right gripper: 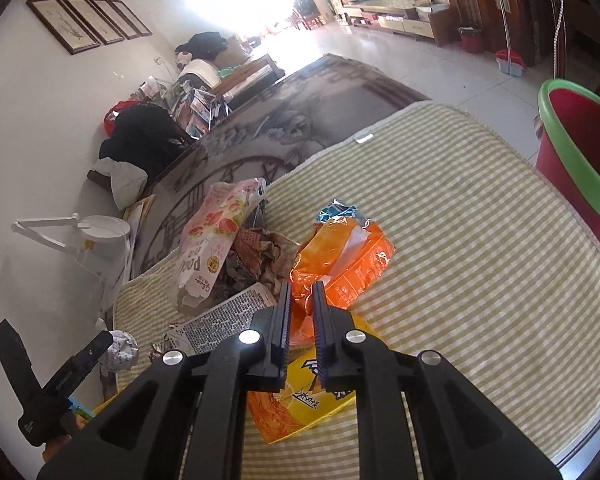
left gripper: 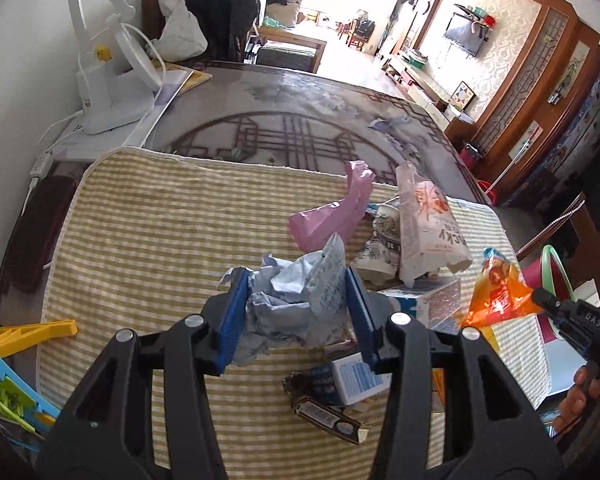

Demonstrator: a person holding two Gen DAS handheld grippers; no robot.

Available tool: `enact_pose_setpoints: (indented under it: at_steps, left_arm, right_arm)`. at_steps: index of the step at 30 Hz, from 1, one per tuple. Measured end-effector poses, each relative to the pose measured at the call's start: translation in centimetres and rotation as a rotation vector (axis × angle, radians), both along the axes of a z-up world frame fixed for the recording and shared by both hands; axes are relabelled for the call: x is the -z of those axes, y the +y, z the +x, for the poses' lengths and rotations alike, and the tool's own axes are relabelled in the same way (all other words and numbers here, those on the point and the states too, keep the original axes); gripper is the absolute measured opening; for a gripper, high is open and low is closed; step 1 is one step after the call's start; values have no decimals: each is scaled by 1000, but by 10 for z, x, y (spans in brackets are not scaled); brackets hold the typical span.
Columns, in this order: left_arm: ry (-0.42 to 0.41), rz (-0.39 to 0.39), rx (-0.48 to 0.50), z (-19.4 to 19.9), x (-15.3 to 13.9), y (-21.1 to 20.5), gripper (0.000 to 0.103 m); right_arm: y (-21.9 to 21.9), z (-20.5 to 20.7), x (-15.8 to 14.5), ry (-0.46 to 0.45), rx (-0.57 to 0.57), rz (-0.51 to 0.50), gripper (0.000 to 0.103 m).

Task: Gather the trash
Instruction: 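Grasp the crumpled paper with the left tool while the right tool grasps the orange bag, then drop the orange bag from the right tool while the left tool drops the paper into the bucket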

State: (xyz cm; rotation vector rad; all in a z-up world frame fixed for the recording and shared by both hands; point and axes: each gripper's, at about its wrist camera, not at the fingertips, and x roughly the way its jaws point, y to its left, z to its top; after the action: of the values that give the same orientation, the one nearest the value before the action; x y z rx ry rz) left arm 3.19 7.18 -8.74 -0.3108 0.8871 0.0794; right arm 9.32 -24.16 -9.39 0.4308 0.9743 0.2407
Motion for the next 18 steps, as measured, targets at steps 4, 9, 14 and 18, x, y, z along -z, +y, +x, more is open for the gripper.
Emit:
enact_pose_setpoints:
  at_steps: [4, 9, 14, 18]
  left_arm:
    - [-17, -7, 24, 1, -7, -14, 46]
    - [-27, -33, 53, 3, -13, -37, 46]
    - [-52, -15, 93, 2, -23, -73, 46]
    - [-31, 1, 78, 1, -17, -96, 46]
  right_arm:
    - [-5, -4, -19, -66, -9, -41, 9]
    - [-7, -8, -31, -121, -36, -88, 9]
    - [-16, -11, -35, -144, -75, -95, 9]
    - [-38, -10, -25, -120, -86, -72, 9]
